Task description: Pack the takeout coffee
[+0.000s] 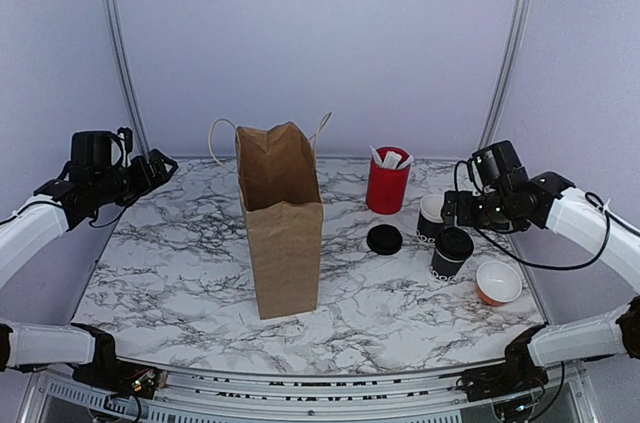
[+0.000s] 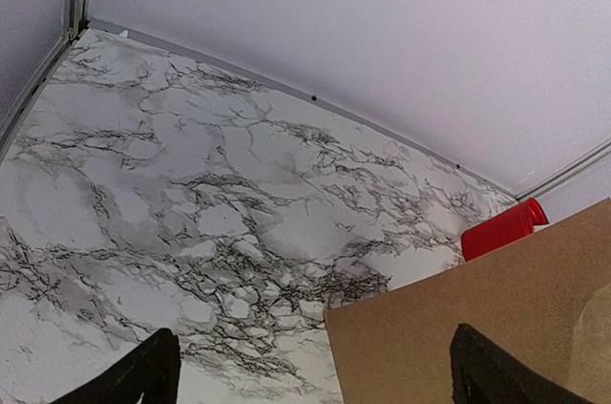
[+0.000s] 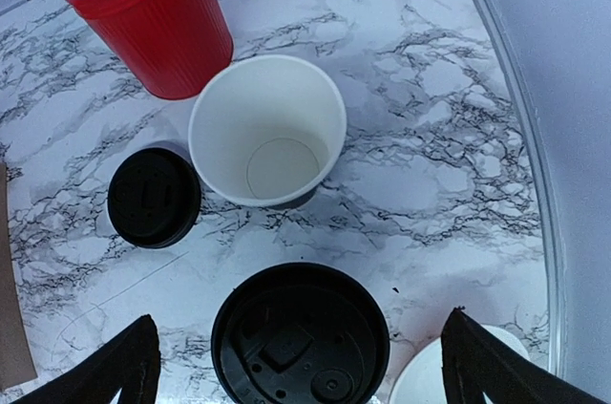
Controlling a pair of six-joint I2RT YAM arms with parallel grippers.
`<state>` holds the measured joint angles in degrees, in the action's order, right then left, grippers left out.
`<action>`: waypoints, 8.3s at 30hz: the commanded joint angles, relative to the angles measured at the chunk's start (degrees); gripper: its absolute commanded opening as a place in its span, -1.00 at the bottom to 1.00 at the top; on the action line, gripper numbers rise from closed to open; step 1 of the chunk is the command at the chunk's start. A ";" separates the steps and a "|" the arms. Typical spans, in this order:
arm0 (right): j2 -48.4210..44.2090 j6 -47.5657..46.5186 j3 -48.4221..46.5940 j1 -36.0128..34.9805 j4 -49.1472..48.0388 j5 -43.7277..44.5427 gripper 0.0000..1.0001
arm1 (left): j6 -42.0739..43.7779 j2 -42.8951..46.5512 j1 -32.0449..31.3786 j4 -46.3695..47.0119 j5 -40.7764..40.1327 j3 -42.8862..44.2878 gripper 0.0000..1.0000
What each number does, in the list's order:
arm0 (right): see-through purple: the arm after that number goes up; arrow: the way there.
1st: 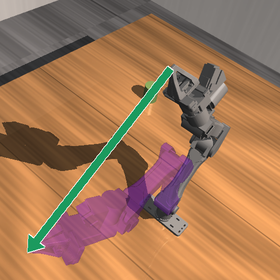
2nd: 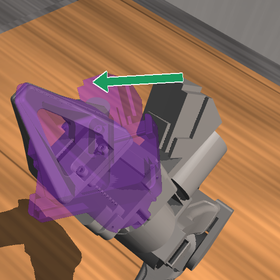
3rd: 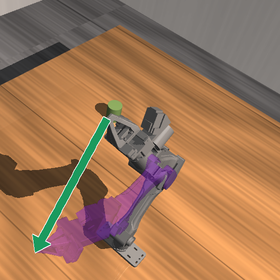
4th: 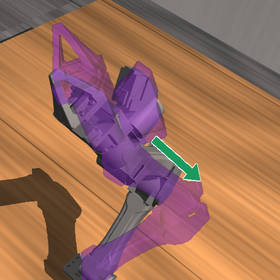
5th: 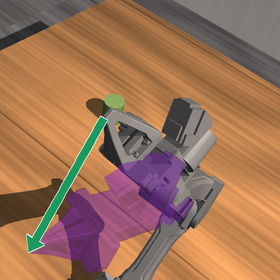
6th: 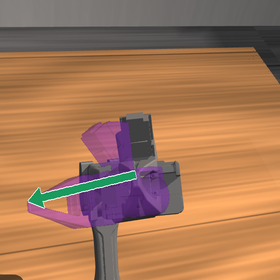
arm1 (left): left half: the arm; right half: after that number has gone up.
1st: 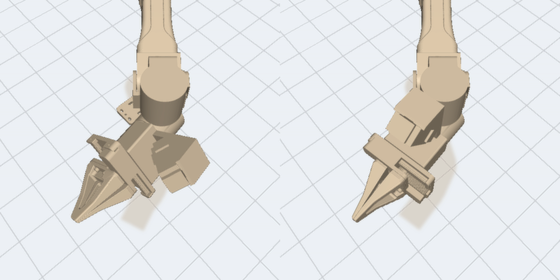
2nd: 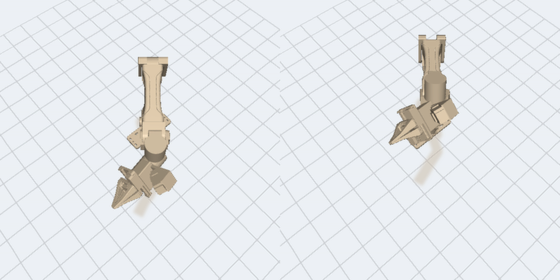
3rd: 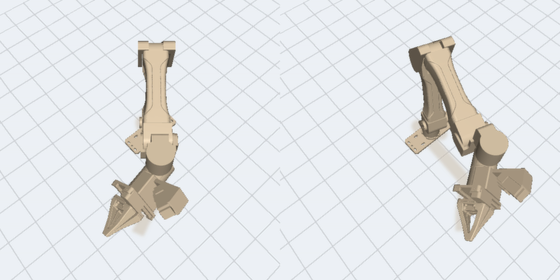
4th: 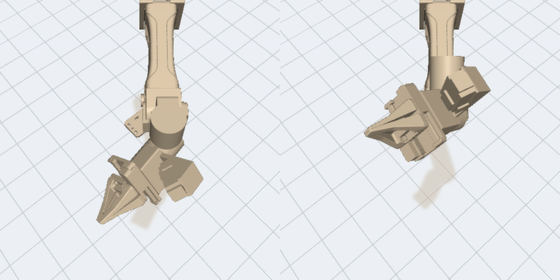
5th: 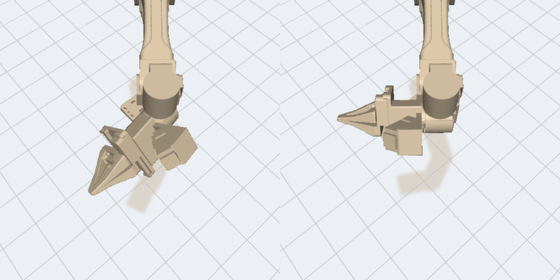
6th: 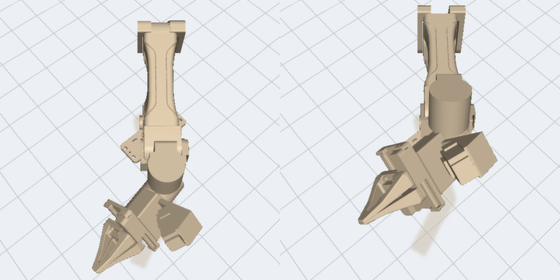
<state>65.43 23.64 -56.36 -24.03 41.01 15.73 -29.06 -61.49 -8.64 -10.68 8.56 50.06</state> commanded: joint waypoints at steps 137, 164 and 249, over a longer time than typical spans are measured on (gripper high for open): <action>19.30 -15.64 -60.95 -31.19 -3.04 -4.01 0.30 | -8.82 5.15 -7.86 9.72 18.85 9.06 0.98; 40.12 -16.35 -73.53 -39.39 3.83 -0.19 0.32 | -3.67 -0.46 -17.81 7.78 16.21 15.06 -0.15; 57.59 -8.65 -73.91 -38.04 26.22 -10.61 0.19 | -5.10 15.18 -47.96 11.65 -24.20 -0.32 -1.00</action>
<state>122.72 14.98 -130.76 -61.49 66.46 4.62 -35.29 -46.72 -56.38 -1.39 -15.51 50.28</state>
